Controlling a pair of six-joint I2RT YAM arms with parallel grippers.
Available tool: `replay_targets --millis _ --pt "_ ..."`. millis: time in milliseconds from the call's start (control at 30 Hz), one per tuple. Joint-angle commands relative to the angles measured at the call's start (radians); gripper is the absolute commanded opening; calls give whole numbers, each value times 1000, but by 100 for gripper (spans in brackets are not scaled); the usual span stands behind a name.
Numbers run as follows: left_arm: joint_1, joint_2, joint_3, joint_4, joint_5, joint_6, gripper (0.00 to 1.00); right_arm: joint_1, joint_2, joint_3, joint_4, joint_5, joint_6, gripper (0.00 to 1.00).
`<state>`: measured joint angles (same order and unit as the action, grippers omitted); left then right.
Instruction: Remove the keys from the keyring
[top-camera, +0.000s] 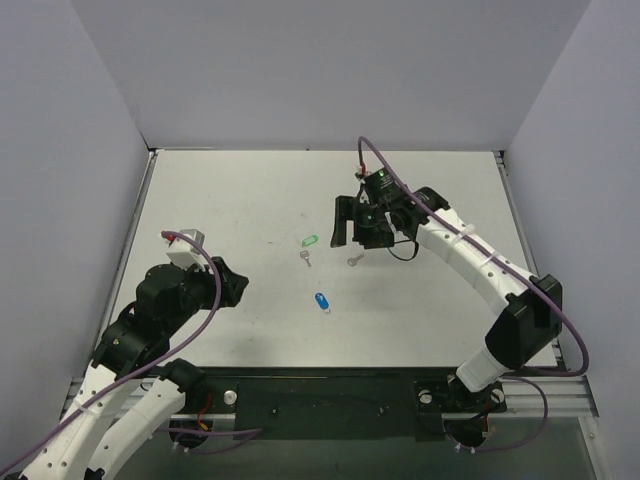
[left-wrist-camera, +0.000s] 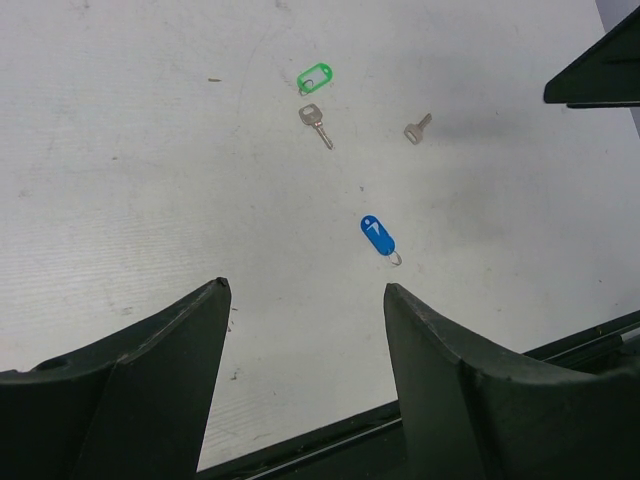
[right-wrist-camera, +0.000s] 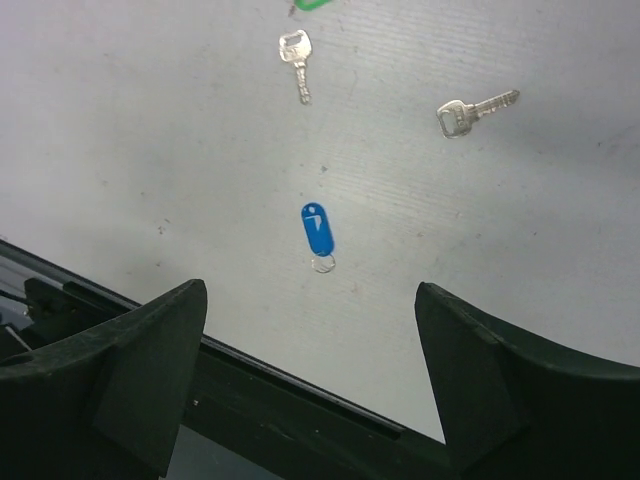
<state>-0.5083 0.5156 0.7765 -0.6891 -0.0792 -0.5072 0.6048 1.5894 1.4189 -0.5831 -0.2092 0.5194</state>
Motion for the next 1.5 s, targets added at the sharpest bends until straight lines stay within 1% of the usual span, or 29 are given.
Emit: replay_targets --millis 0,100,267,333,367,400,433,533,633,700,733,767,800,867,967,1000,1033,1067,1100,1200,1267,1300,1367,1467 --pt "5 -5 -2 45 -14 19 73 23 -103 96 -47 23 -13 82" --pt "5 -11 -3 46 -17 22 73 35 -144 126 -72 62 -27 84" --pt "5 -19 -6 49 -19 25 73 58 -265 132 -72 126 -62 87" --pt "5 -25 -11 54 -22 27 73 72 -330 102 -52 184 -85 88" --pt "5 -26 -14 57 -24 29 73 76 -356 85 -40 245 -96 88" --pt "5 -31 -17 65 -25 32 73 85 -405 36 -8 269 -117 88" --pt "5 -32 -22 71 -28 33 73 95 -437 2 12 328 -131 88" --pt "5 -37 -28 85 -27 38 73 98 -561 -153 84 430 -118 88" --pt "5 -46 -34 92 -22 42 73 98 -647 -241 98 672 -46 88" --pt "5 -51 -37 95 -21 44 73 98 -710 -363 144 801 -54 88" --pt "5 -49 -36 97 -21 45 73 96 -729 -392 198 824 -82 88" --pt "5 -51 -37 97 -19 44 73 95 -767 -455 227 855 -147 89" --pt "5 -51 -39 97 -19 45 73 95 -784 -483 274 885 -191 90" --pt "5 -49 -40 97 -17 45 73 84 -819 -553 305 974 -207 99" --pt "5 -48 -39 99 -14 50 73 14 -864 -684 376 987 -255 100" --pt "5 -49 -40 99 -14 50 73 3 -876 -714 438 1013 -259 100" --pt "5 -51 -39 99 -14 50 73 -14 -900 -786 513 1025 -269 100" --pt "5 -54 -39 97 -14 50 73 -26 -910 -820 552 1030 -286 100" --pt "5 -55 -42 99 -14 50 73 -30 -936 -897 651 1030 -324 100" --pt "5 -57 -43 103 -14 52 73 -52 -954 -1021 802 1025 -427 100" --pt "5 -58 -42 105 -13 55 73 -74 -938 -1080 879 1050 -455 100" --pt "5 -58 -43 105 -13 53 73 -83 -913 -1115 946 1056 -458 100" --pt "5 -57 -45 105 -11 55 73 -131 -866 -1164 1032 1016 -483 100" --pt "5 -55 -42 105 -11 53 73 -235 -772 -1209 1134 954 -429 100"
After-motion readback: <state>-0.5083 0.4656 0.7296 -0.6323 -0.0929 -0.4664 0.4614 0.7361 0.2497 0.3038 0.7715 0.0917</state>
